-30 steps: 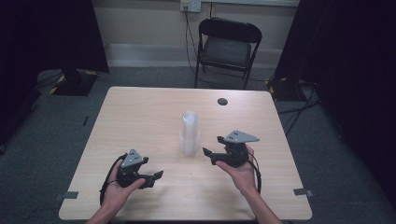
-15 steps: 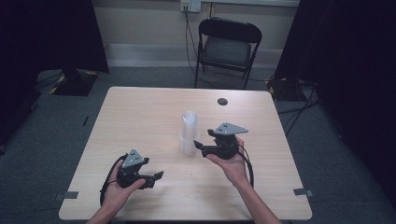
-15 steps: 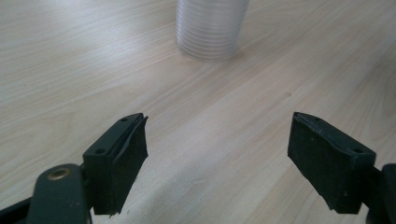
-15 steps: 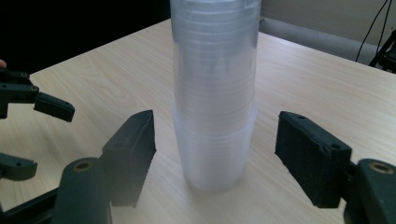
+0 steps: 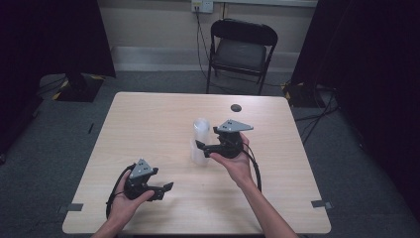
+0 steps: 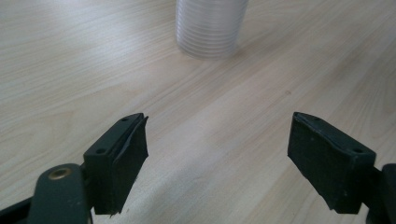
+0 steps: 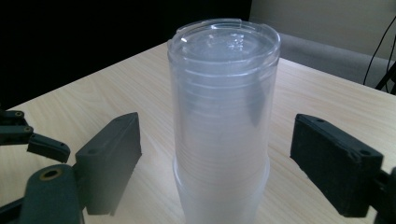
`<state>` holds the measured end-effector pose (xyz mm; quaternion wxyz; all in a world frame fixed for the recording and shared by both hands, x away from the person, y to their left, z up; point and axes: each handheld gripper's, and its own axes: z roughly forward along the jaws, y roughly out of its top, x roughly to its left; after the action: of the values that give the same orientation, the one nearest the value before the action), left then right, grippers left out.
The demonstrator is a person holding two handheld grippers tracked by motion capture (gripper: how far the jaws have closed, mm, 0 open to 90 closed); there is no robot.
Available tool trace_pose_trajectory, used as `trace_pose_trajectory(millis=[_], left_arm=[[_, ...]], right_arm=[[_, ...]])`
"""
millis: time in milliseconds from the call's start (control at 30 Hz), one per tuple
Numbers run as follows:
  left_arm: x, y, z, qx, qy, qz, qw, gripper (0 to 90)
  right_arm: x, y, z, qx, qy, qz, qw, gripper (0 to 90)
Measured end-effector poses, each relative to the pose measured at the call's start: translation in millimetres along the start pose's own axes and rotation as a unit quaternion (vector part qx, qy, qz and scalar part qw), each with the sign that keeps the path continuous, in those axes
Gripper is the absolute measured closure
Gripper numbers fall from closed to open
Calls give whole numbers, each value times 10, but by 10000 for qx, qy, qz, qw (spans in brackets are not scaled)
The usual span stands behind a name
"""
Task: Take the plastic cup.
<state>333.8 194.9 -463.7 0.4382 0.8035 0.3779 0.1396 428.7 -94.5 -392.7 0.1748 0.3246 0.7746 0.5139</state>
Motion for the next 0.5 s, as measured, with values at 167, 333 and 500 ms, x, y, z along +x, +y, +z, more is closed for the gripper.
trace_pose_trajectory(millis=[167, 333, 500], left_arm=[[-6, 1, 8, 20, -19, 13, 10000, 205], [-13, 2, 12, 27, -24, 16, 10000, 208], [1, 2, 4, -10, -7, -12, 10000, 206]], right_arm=[[12, 17, 86, 14, -27, 0, 10000, 158], [-55, 44, 166, -4, -21, 86, 10000, 174], [-58, 28, 257, 6, -12, 94, 10000, 206]])
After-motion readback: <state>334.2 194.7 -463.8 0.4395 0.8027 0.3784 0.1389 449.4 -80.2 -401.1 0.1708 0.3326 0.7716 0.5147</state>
